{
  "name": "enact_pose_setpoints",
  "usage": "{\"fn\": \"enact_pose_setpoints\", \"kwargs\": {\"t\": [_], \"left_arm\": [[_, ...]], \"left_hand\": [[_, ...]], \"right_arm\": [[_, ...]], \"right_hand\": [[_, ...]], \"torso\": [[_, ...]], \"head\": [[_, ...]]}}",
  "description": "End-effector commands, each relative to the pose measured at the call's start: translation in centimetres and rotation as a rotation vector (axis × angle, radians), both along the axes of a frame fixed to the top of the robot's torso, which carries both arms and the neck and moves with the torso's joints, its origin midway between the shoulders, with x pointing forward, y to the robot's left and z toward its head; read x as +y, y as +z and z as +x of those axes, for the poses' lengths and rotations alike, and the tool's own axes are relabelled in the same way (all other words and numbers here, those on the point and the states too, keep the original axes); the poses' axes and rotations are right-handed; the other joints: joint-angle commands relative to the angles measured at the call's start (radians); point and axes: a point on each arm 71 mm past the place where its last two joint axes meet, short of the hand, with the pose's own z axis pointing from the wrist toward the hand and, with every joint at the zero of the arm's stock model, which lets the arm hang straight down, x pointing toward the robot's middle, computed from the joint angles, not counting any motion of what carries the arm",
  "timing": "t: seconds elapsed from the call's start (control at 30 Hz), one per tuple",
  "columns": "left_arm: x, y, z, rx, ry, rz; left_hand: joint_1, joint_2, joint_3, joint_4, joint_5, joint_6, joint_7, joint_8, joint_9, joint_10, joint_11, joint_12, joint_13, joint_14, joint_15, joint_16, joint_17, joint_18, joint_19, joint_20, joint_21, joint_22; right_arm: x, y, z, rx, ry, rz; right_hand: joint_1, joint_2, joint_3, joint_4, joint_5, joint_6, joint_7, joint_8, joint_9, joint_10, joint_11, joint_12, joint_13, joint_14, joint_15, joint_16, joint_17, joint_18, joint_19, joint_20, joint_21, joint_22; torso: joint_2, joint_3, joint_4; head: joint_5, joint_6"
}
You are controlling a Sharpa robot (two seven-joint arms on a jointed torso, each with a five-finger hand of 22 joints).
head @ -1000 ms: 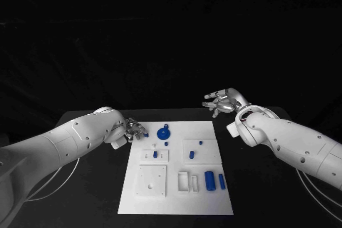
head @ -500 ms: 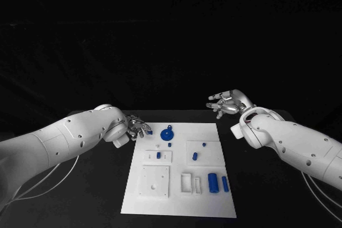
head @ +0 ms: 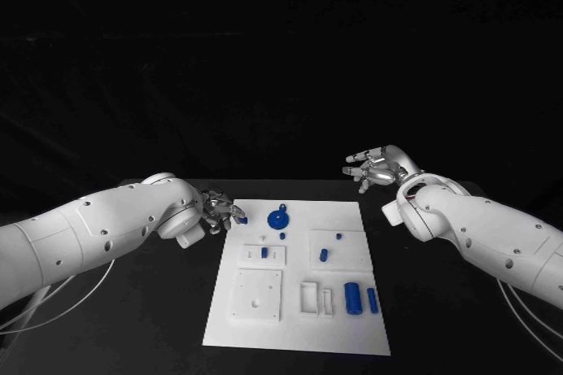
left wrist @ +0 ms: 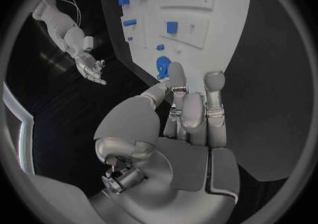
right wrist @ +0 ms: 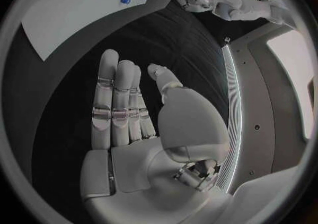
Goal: Assemble the parts on the task board
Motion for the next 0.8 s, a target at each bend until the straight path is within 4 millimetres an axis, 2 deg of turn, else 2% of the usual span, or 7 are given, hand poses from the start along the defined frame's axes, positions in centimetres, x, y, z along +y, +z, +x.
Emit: {"fn": "enact_pose_setpoints", "kwargs": {"t": [0.03, 0.17, 0.23, 0.37, 0.5, 0.8], "left_arm": [[-0.2, 0.2, -0.6, -0.038, -0.002, 0.044], [-0.3, -0.1, -1.6, -0.055, -0.021, 0.074], [-0.4, -0.4, -2.1, -0.055, -0.029, 0.083], [-0.7, -1.4, -3.1, -0.044, -0.048, 0.093], [-1.1, -2.2, -4.0, -0.028, -0.068, 0.097], [-1.7, -3.5, -4.7, -0.030, -0.095, 0.113]], "left_hand": [[0.008, 0.000, 0.059, -0.054, 0.003, 0.063, -0.055, 0.002, 0.000, 0.046, -0.007, 0.005, -0.001, 0.006, -0.002, 0.007, 0.000, 0.017, 0.005, 0.004, 0.007, 0.030], [0.008, -0.003, 0.060, -0.053, 0.006, 0.066, -0.056, 0.001, 0.001, 0.047, -0.008, 0.008, -0.004, 0.007, -0.002, 0.008, 0.000, 0.019, 0.007, 0.006, 0.011, 0.031], [0.007, -0.004, 0.060, -0.052, 0.008, 0.067, -0.056, 0.001, 0.001, 0.047, -0.008, 0.010, -0.004, 0.006, -0.001, 0.008, -0.002, 0.019, 0.008, 0.006, 0.012, 0.031], [0.006, -0.006, 0.062, -0.051, 0.010, 0.069, -0.056, -0.001, 0.000, 0.047, -0.008, 0.013, -0.008, 0.007, -0.001, 0.009, -0.004, 0.021, 0.009, 0.008, 0.015, 0.031], [0.006, -0.006, 0.062, -0.051, 0.010, 0.069, -0.056, -0.001, 0.000, 0.047, -0.008, 0.013, -0.008, 0.007, -0.001, 0.009, -0.004, 0.021, 0.009, 0.008, 0.015, 0.031], [0.007, -0.008, 0.064, -0.051, 0.011, 0.072, -0.057, -0.002, -0.002, 0.047, -0.008, 0.016, -0.011, 0.007, 0.000, 0.010, -0.006, 0.023, 0.009, 0.010, 0.017, 0.031]], "right_arm": [[-0.1, -0.1, 0.0, 0.009, 0.013, 0.001], [-0.2, -0.2, -0.1, 0.010, 0.011, 0.000], [-0.2, -0.2, -0.1, 0.010, 0.011, 0.000], [-0.3, -0.3, -0.1, 0.011, 0.010, -0.001], [-0.3, -0.4, -0.2, 0.011, 0.012, 0.000], [-0.4, -0.5, -0.3, 0.014, 0.006, -0.001]], "right_hand": [[0.008, -0.001, 0.001, 0.008, 0.002, -0.007, 0.001, -0.002, -0.001, -0.005, 0.002, 0.002, 0.001, -0.002, 0.002, -0.002, 0.000, -0.004, 0.035, 0.005, 0.006, 0.000], [0.008, -0.001, 0.001, 0.008, 0.002, -0.007, 0.001, -0.002, -0.001, -0.005, 0.002, 0.002, 0.001, -0.002, 0.002, -0.002, 0.000, -0.004, 0.035, 0.005, 0.006, 0.000], [0.008, -0.001, 0.001, 0.008, 0.002, -0.007, 0.001, -0.002, -0.001, -0.005, 0.002, 0.002, 0.001, -0.002, 0.002, -0.002, 0.000, -0.004, 0.035, 0.005, 0.006, 0.000], [0.008, -0.001, 0.002, 0.008, 0.004, -0.010, 0.001, -0.002, -0.001, -0.006, 0.002, 0.001, 0.000, -0.002, 0.003, -0.002, 0.000, -0.004, 0.035, 0.006, 0.006, -0.001], [0.009, -0.002, 0.003, 0.008, 0.004, -0.008, 0.001, -0.001, -0.001, -0.006, 0.002, 0.001, 0.000, -0.002, 0.003, -0.002, 0.000, -0.004, 0.035, 0.006, 0.006, -0.002], [0.007, -0.003, 0.004, 0.008, 0.005, -0.009, 0.001, -0.002, -0.001, -0.005, 0.002, 0.001, 0.000, -0.002, 0.003, -0.003, 0.000, -0.004, 0.035, 0.006, 0.007, -0.003]], "torso": [[-0.002, -0.0010, 0.0044], [-0.002, -0.0017, 0.0046], [-0.003, -0.0007, 0.0038], [-0.004, -0.0003, 0.0061], [-0.005, -0.0020, 0.0099], [-0.004, 0.0000, 0.0072]], "head": [[0.000, -0.004], [0.002, -0.007], [0.005, -0.007], [0.006, -0.007], [-0.005, -0.009], [-0.004, -0.010]]}}
